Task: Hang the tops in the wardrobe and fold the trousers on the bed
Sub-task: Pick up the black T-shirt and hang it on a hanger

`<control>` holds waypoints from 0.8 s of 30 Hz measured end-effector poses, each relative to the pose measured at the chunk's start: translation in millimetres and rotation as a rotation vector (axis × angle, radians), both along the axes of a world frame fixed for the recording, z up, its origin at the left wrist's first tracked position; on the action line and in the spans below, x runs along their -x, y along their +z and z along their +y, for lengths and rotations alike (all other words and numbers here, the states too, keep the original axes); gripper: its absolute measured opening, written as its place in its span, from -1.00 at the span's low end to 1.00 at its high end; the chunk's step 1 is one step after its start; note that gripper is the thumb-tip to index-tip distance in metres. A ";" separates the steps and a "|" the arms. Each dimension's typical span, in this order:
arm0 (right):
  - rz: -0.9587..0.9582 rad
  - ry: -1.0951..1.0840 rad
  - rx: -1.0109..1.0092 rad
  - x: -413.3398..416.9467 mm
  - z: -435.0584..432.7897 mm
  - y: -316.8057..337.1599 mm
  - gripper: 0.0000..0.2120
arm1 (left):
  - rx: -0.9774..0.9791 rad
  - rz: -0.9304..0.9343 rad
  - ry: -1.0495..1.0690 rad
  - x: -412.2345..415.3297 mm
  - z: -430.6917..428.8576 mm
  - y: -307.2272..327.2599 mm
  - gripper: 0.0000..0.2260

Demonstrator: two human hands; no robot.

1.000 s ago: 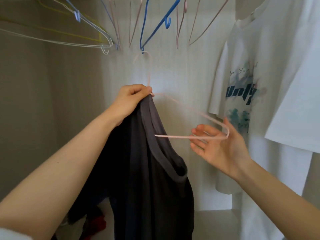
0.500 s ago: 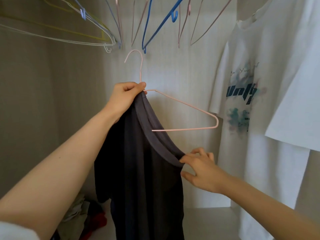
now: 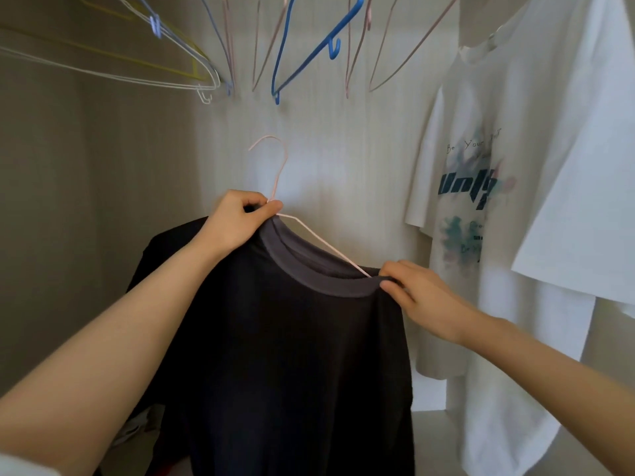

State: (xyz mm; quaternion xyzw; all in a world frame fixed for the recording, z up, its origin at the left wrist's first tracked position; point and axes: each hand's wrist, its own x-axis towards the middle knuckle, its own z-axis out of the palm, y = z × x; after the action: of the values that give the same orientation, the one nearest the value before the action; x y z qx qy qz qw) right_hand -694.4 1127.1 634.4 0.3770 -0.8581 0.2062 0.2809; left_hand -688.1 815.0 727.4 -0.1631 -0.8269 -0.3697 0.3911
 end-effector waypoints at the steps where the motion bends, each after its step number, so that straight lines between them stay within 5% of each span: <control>1: 0.001 0.005 0.024 0.0 -3.6 4.1 -0.87 | 0.010 0.008 0.000 -0.5 5.9 0.9 -0.65; 14: -0.060 -0.032 0.328 -8.3 -32.7 45.7 -0.82 | 0.040 0.100 -0.006 -12.5 41.7 25.5 -0.63; 24: -0.027 0.038 0.356 -33.0 -36.3 96.1 -0.85 | 0.109 0.196 0.004 -27.6 63.1 55.3 -0.68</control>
State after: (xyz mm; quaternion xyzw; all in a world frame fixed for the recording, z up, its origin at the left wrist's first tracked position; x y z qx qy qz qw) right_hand -661.4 1090.9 730.6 0.3347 -0.8046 0.3651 0.3275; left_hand -660.6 878.2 782.7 -0.2180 -0.8037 -0.3059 0.4615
